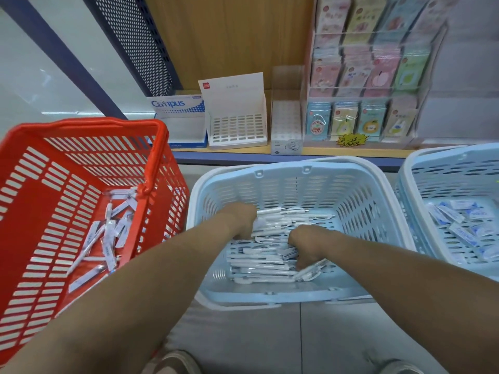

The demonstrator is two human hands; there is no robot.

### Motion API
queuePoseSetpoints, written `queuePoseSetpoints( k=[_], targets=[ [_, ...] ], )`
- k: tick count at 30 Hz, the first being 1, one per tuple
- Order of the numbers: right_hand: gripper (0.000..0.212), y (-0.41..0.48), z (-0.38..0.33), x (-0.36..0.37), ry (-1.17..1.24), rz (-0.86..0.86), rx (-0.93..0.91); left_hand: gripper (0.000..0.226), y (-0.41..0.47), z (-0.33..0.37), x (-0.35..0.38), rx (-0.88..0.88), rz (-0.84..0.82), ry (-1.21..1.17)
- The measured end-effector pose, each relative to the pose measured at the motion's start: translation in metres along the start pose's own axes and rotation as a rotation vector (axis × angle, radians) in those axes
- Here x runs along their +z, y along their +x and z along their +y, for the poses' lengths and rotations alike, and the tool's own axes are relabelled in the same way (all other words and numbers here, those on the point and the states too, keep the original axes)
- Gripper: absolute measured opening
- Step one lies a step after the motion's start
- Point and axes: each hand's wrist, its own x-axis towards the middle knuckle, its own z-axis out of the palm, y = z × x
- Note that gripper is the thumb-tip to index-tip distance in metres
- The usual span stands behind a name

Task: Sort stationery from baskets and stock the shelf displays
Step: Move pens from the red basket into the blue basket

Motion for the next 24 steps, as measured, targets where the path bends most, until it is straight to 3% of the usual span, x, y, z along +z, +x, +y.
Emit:
queuePoseSetpoints(
  k=[5, 11, 14, 20, 24],
  targets=[
    [0.021, -0.002, 0.006, -0.003, 0.194, -0.019, 0.033, 0.017, -0.003, -0.002, -0.005, -0.047, 0.032, -0.184],
    [0.017, -0.019, 0.03, -0.03, 1.064, -0.049, 0.184, 0.023, -0.009, 0.005, -0.009, -0.111, -0.108, -0.997],
    [0.01, -0.024, 0.026, -0.035, 1.356, -0.116, 0.159, 0.025, -0.012, 0.013, -0.007, -0.091, -0.162, -1.268],
    [0.012, -0.029, 0.016, -0.045, 1.559, -0.123, 0.072, 0.036, -0.022, 0.016, -0.007, -0.079, -0.174, -1.496],
    [0.01, -0.043, 0.019, -0.064, 1.559, -0.213, -0.009, 0.032, -0.039, 0.018, -0.017, -0.038, -0.139, -1.498]
  ],
)
